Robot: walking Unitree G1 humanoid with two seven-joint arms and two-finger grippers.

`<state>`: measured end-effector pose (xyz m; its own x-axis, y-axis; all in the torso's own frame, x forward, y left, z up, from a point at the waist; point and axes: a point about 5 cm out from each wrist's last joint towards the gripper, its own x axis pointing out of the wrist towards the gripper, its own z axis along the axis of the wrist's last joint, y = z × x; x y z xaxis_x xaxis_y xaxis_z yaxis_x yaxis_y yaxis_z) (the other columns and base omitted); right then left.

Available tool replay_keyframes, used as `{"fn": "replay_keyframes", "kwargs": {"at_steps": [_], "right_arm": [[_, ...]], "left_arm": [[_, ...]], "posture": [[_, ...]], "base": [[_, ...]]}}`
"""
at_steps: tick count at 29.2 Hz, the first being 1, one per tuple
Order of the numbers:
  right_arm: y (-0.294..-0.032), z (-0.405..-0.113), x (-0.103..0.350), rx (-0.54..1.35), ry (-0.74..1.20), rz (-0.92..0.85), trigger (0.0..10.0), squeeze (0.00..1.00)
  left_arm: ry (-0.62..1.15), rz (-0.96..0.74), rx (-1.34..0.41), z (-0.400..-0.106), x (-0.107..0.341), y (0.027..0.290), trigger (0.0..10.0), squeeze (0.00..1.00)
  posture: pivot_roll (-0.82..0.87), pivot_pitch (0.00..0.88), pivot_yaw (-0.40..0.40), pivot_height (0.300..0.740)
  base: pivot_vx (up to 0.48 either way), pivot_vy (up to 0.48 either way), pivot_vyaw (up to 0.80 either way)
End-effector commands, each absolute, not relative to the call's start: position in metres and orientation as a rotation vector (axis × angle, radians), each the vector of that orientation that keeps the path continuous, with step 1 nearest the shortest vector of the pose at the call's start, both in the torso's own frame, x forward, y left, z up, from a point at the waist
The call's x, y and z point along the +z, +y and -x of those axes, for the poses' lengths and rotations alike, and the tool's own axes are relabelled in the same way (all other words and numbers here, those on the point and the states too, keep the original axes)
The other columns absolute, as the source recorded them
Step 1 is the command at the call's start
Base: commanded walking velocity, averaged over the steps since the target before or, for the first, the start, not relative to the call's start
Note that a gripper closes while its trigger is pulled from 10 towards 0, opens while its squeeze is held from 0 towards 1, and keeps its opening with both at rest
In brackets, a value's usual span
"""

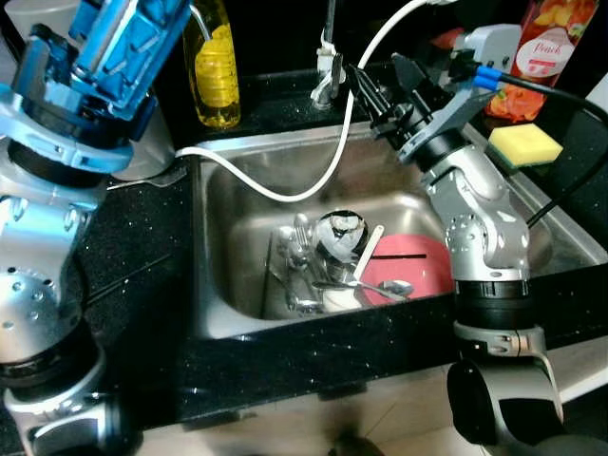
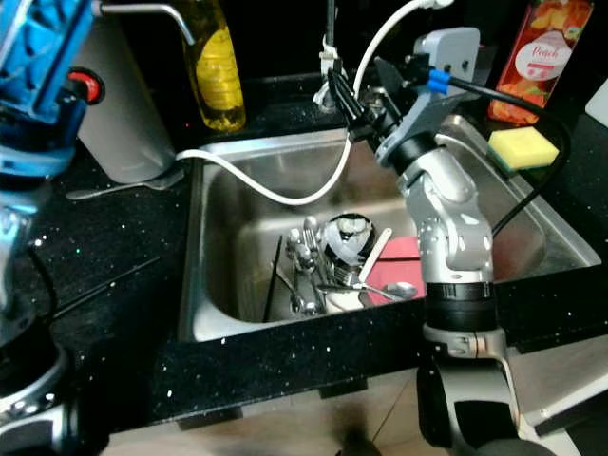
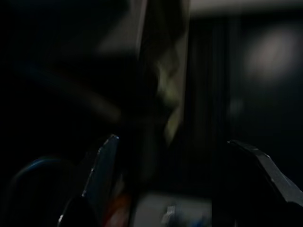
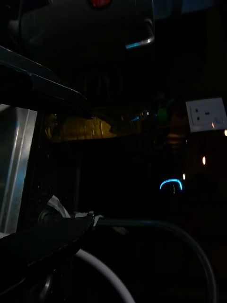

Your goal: Kitchen organization

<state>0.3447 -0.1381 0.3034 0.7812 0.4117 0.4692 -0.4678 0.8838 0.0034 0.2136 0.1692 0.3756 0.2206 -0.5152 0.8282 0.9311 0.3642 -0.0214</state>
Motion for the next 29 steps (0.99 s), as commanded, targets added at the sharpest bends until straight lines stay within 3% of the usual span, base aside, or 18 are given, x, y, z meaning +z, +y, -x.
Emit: {"fn": "replay_keyframes", "kwargs": {"at_steps": [1, 3, 12, 14, 15, 17, 18, 19, 20, 24, 27, 29], "right_arm": [[-0.137, -0.346, 0.301, 0.481, -0.473, -0.127, 10.0, 0.00], [-0.137, -0.346, 0.301, 0.481, -0.473, -0.128, 10.0, 0.00], [-0.137, -0.346, 0.301, 0.480, -0.475, -0.126, 10.0, 0.00], [-0.137, -0.346, 0.301, 0.481, -0.475, -0.126, 10.0, 0.00], [-0.137, -0.346, 0.301, 0.481, -0.475, -0.126, 10.0, 0.00], [-0.136, -0.346, 0.302, 0.483, -0.476, -0.127, 10.0, 0.00], [-0.136, -0.346, 0.301, 0.484, -0.477, -0.126, 10.0, 0.00], [-0.136, -0.346, 0.302, 0.485, -0.477, -0.128, 10.0, 0.00], [-0.136, -0.346, 0.302, 0.485, -0.477, -0.129, 10.0, 0.00], [-0.136, -0.346, 0.302, 0.486, -0.478, -0.125, 10.0, 0.00], [-0.136, -0.346, 0.302, 0.485, -0.479, -0.125, 10.0, 0.00], [-0.137, -0.346, 0.302, 0.483, -0.479, -0.126, 10.0, 0.00]], "left_arm": [[-0.907, 0.511, -1.066, -0.205, 0.387, 0.177, 10.0, 0.00], [-0.908, 0.594, -1.090, -0.203, 0.391, 0.179, 10.0, 0.00], [-0.817, 0.495, -0.995, -0.210, 0.387, 0.164, 10.0, 0.00], [-0.747, 0.231, -0.888, -0.218, 0.381, 0.154, 10.0, 0.00], [-0.747, 0.231, -0.888, -0.218, 0.381, 0.154, 10.0, 0.00], [-0.813, 0.490, -0.968, -0.214, 0.390, 0.159, 10.0, 0.00], [-0.795, 0.445, -0.946, -0.216, 0.389, 0.159, 10.0, 0.00], [-0.845, 0.626, -1.023, -0.212, 0.395, 0.165, 10.0, 0.00], [-0.859, 0.677, -1.048, -0.210, 0.397, 0.167, 10.0, 0.00], [-0.843, 0.612, -1.012, -0.212, 0.395, 0.170, 10.0, 0.00], [-0.812, 0.428, -0.962, -0.212, 0.389, 0.167, 10.0, 0.00], [-0.830, 0.487, -0.992, -0.210, 0.391, 0.167, 10.0, 0.00]], "posture": [[-0.08, 0.031, 0.034, 0.740], [-0.08, 0.033, 0.032, 0.740], [-0.08, 0.033, 0.033, 0.740], [-0.08, 0.031, 0.034, 0.740], [-0.08, 0.031, 0.034, 0.740], [-0.08, 0.031, 0.033, 0.740], [-0.08, 0.026, 0.034, 0.740], [-0.08, 0.025, 0.030, 0.740], [-0.08, 0.025, 0.030, 0.740], [-0.08, 0.023, 0.030, 0.740], [-0.08, 0.025, 0.032, 0.740], [-0.08, 0.027, 0.034, 0.740]], "base": [[0.000, 0.000, 0.00], [0.000, 0.000, 0.00], [0.000, 0.000, 0.00], [0.000, 0.000, 0.00], [0.000, 0.000, 0.00], [0.000, 0.000, 0.00], [0.000, 0.000, 0.00], [0.000, 0.000, 0.00], [0.000, 0.000, 0.00], [0.000, 0.000, 0.00], [0.000, 0.000, 0.00], [0.000, 0.000, 0.00]]}}
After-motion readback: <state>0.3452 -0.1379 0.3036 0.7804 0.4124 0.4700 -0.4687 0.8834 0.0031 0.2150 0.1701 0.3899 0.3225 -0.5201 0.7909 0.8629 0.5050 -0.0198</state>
